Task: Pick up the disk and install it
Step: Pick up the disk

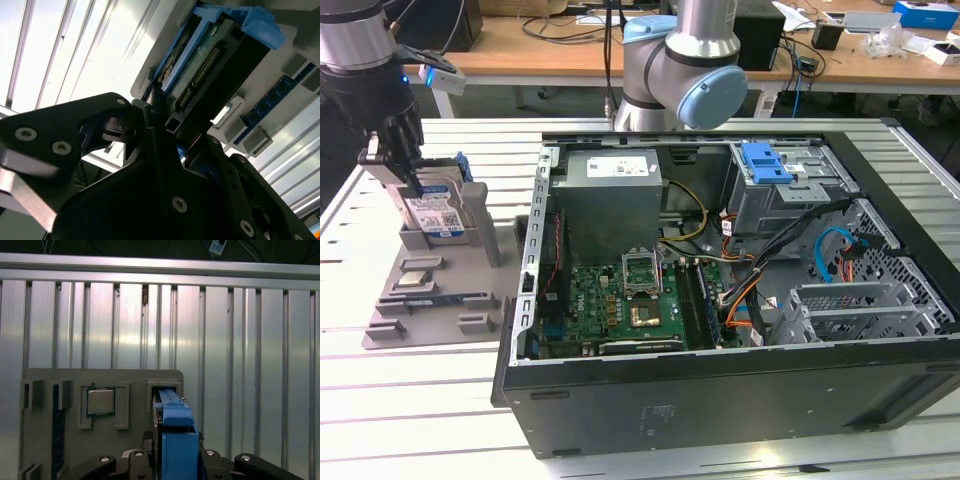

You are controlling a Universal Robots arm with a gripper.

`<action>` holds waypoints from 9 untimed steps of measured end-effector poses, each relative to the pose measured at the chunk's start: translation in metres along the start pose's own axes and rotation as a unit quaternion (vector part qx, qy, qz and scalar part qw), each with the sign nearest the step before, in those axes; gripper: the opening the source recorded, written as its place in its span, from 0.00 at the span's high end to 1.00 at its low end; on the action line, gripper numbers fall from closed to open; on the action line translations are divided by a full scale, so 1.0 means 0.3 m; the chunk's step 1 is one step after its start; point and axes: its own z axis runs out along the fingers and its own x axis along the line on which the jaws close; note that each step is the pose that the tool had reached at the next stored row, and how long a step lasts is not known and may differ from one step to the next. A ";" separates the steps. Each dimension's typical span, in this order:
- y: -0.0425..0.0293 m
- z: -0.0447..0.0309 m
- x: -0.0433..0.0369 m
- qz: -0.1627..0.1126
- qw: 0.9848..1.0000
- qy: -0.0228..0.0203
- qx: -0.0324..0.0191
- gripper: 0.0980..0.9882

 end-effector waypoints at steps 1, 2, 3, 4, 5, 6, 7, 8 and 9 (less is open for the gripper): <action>0.000 0.000 0.000 0.000 1.000 0.000 0.000 0.70; 0.000 0.000 0.000 0.000 1.000 0.000 0.000 0.70; 0.000 0.000 0.000 0.000 1.000 0.000 0.000 0.70; 0.000 0.000 0.000 0.000 1.000 -0.001 0.000 0.70; 0.000 0.000 0.000 0.000 1.000 -0.001 0.000 0.70; 0.000 0.000 0.000 0.000 1.000 -0.001 0.000 0.70; 0.000 0.000 0.000 0.000 1.000 -0.001 0.000 0.70; 0.000 0.000 0.000 0.000 1.000 -0.001 0.000 0.70; 0.000 0.000 0.000 0.000 1.000 -0.001 0.000 0.70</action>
